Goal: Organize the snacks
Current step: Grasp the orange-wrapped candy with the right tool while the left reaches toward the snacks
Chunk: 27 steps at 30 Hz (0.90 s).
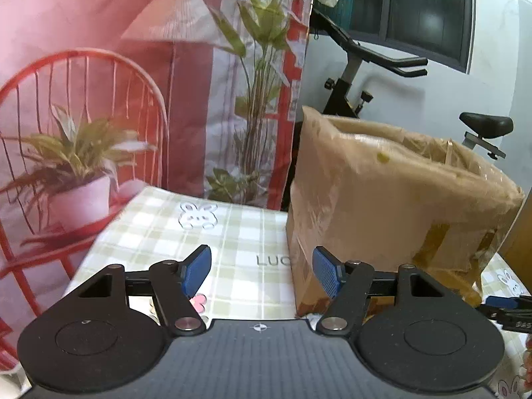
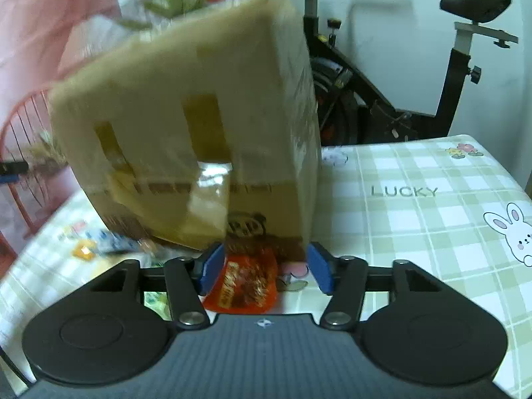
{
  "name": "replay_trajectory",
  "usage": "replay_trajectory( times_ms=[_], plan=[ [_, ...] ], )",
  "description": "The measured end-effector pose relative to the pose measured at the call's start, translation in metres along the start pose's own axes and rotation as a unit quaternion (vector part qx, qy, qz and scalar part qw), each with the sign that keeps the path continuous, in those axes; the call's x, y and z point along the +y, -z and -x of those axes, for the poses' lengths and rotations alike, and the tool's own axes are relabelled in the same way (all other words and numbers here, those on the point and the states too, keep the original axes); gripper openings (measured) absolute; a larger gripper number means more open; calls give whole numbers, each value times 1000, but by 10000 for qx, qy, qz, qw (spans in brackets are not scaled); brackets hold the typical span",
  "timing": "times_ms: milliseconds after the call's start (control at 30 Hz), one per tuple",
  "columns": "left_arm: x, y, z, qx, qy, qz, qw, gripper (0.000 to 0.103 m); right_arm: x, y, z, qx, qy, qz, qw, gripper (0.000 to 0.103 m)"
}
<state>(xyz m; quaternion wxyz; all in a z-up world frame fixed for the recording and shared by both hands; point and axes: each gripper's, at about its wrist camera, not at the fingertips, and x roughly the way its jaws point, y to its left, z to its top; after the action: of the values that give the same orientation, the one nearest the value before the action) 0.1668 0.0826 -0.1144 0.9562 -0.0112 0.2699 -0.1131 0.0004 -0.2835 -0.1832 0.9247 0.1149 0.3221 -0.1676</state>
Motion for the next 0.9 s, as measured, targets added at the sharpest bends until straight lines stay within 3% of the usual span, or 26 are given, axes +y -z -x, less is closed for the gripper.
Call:
replay_trajectory(
  times_ms=[233,467,500,600,700,900],
  plan=[
    [-18,16,-16,115,259,-275,9992,64,0,8,-34,362,-54,65,9993,55],
    [-39,30,-33,354,553,-440,9969,55,4,14,-55,617,-15,363,9974,45],
    [-42,32,-35,393,587,-420,9966,54,7,15,-55,615,-7,460,9970,35],
    [-51,40,-43,532,764,-331,9951,49,13,18,-53,644,-50,659,9957,19],
    [-67,49,-51,691,956,-432,9921,43,15,20,-45,569,-236,577,9964,19],
    [-102,58,-77,870,1102,-529,9887,43,2,21,-30,392,-278,197,9986,19]
  ],
)
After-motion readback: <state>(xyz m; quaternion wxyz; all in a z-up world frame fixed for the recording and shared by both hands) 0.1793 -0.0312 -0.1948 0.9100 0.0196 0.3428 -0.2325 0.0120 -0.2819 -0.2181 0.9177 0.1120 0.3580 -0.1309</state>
